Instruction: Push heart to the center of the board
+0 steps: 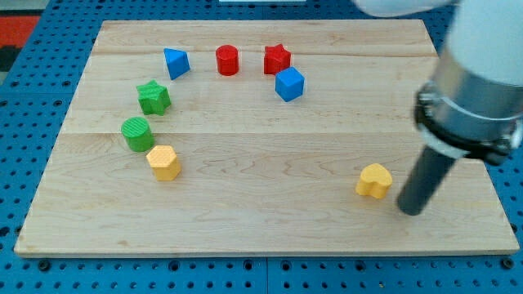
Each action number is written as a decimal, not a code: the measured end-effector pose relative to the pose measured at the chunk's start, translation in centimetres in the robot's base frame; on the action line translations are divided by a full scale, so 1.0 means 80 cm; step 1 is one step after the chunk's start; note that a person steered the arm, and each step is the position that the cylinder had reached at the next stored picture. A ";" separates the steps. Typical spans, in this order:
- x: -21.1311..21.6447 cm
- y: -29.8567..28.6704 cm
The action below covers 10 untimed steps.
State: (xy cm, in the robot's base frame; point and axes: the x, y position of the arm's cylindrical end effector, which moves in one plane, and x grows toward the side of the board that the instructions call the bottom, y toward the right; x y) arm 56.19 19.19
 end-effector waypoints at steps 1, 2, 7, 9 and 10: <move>0.000 0.006; 0.000 0.006; -0.027 0.000; -0.063 -0.110; -0.087 -0.189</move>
State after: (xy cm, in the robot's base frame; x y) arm 49.21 4.08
